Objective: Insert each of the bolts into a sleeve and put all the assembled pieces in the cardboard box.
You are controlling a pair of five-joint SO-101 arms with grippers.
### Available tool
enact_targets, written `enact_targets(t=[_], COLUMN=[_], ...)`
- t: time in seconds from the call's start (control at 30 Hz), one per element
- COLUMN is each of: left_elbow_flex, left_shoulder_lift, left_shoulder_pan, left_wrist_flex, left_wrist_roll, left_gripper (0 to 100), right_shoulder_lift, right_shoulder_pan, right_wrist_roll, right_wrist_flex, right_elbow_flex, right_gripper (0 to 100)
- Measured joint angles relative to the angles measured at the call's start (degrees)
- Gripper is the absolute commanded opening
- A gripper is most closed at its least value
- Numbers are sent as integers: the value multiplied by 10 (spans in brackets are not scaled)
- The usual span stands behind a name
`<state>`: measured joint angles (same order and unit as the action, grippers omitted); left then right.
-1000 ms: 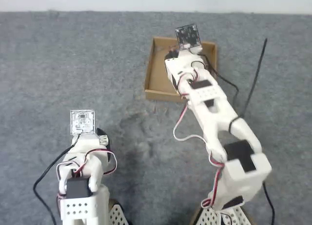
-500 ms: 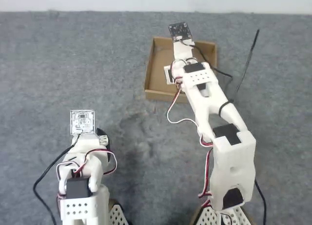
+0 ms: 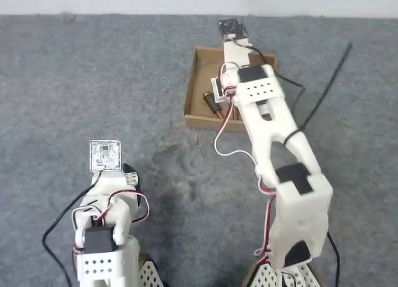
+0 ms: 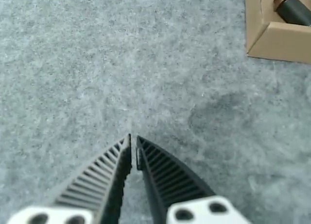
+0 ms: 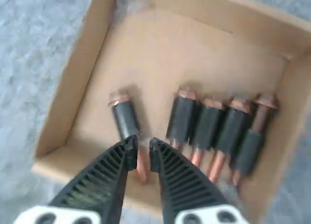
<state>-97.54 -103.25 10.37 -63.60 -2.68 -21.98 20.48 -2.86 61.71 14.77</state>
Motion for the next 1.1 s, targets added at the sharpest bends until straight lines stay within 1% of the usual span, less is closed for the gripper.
enact_targets(t=[0.37, 0.43, 0.53, 0.63, 0.8, 1.1], left_elbow_flex=[0, 0, 0, 0, 0, 0], left_shoulder_lift=[0, 0, 0, 0, 0, 0], left_shoulder_pan=[0, 0, 0, 0, 0, 0], left_wrist_flex=[0, 0, 0, 0, 0, 0], left_wrist_roll=[0, 0, 0, 0, 0, 0], left_gripper=[12, 12, 12, 12, 12, 12], right_shoulder_lift=[188, 215, 275, 347, 493, 805], right_shoulder_pan=[0, 0, -14, -31, -28, -33], right_wrist_roll=[0, 0, 0, 0, 0, 0], right_wrist_flex=[345, 381, 385, 385, 379, 302], right_elbow_flex=[0, 0, -44, -131, -285, -556], right_gripper=[6, 6, 6, 6, 6, 6])
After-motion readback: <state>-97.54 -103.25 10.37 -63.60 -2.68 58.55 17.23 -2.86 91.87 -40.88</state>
